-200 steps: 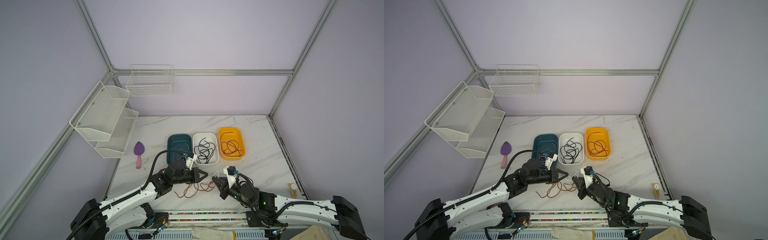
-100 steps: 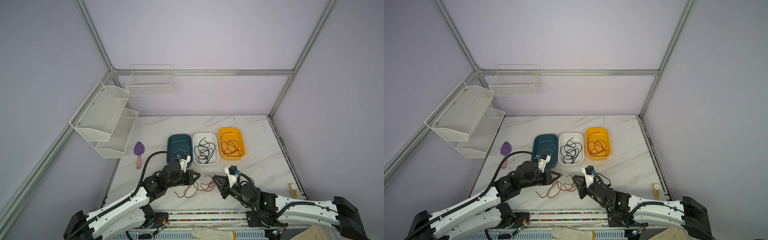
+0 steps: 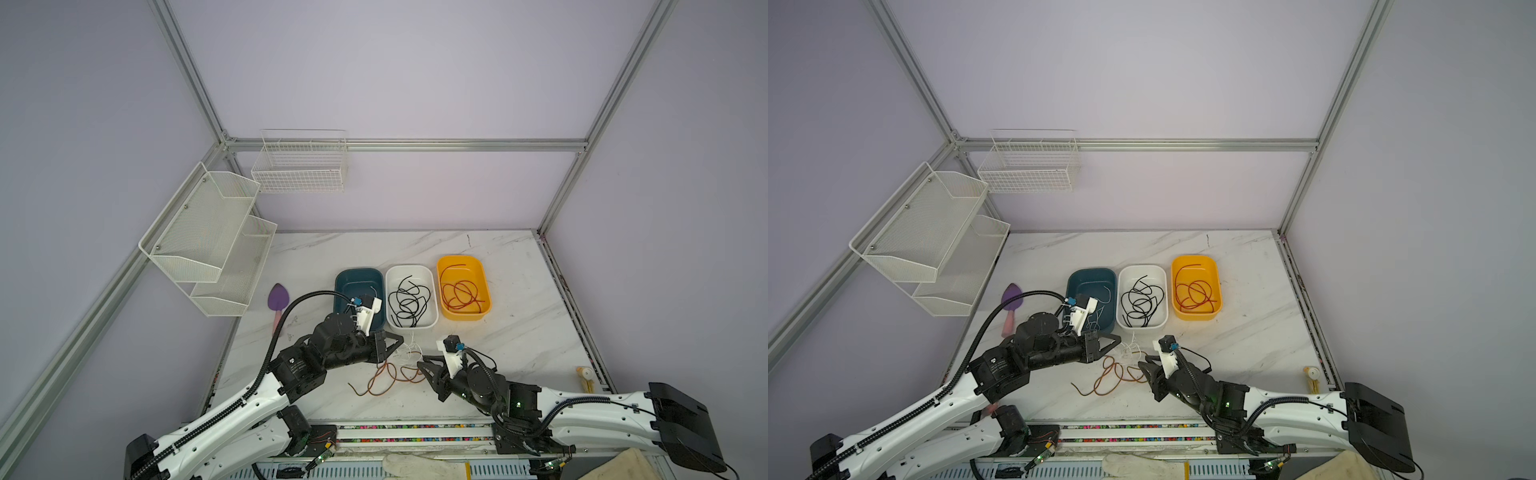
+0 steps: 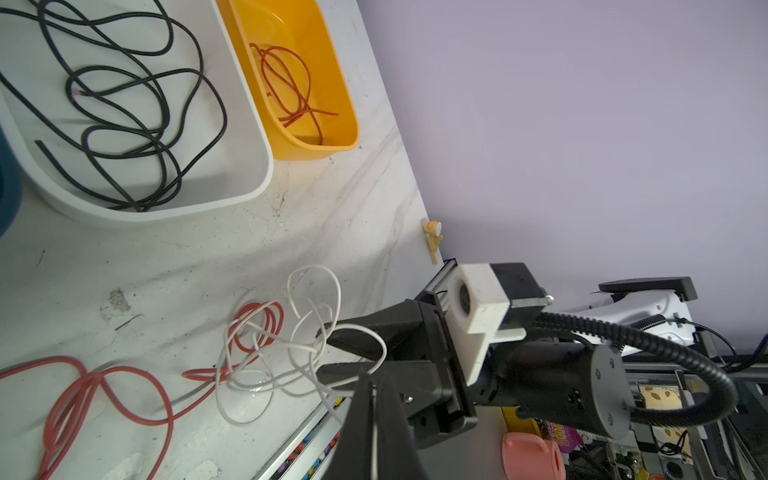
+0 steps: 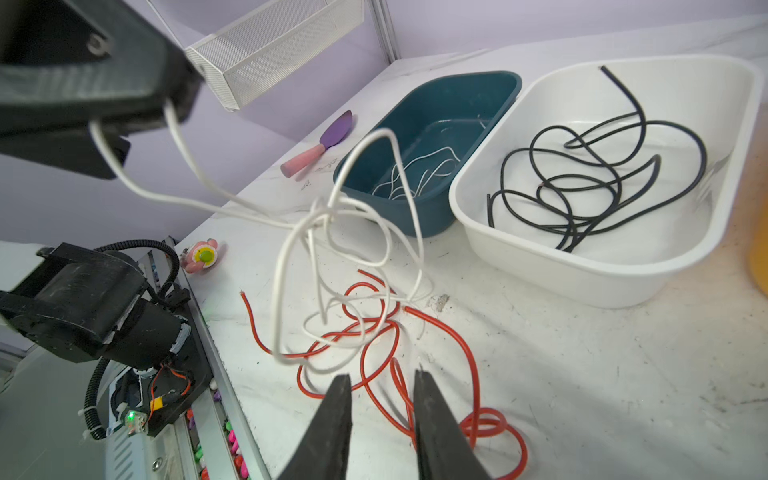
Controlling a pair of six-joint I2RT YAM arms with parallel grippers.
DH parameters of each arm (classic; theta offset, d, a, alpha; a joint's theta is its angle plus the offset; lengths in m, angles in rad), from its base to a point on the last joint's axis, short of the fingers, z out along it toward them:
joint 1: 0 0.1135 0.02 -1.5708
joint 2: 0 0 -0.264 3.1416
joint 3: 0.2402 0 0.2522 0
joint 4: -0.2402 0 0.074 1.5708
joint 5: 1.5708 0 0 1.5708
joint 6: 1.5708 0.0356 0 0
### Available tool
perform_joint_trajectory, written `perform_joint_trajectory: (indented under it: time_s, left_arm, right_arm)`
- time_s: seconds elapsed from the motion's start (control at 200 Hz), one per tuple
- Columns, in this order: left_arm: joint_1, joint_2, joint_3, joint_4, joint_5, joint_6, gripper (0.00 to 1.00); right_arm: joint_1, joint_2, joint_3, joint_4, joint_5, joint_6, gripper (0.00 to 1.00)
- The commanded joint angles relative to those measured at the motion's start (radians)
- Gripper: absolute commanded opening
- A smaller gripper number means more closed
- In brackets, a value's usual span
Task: Untangle the cables
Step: 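Close the left gripper on the white wire beside the right gripper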
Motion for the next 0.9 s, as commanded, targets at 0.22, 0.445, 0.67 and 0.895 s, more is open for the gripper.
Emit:
perform_joint_trajectory:
  time_s: [0.22, 0.445, 0.67, 0.895]
  left_arm:
    - [-0.001, -0.003, 0.042, 0.017, -0.014, 0.027, 0.00]
    - [-0.003, 0.041, 0.047, 0.035, 0.009, 0.019, 0.00]
    - [-0.007, 0.045, 0.043, 0.056, 0.015, 0.008, 0.00]
    - [-0.019, 0.033, 0.014, 0.085, 0.021, -0.012, 0.00]
  right_arm:
    - [0.004, -0.174, -0.009, 0.002, 0.004, -0.001, 0.38]
    - [0.005, -0.275, -0.047, 0.006, -0.001, -0.006, 0.45]
    - [0.004, -0.135, -0.014, 0.051, -0.032, -0.010, 0.45]
    - [0.004, -0.051, 0.005, 0.067, -0.023, -0.004, 0.41]
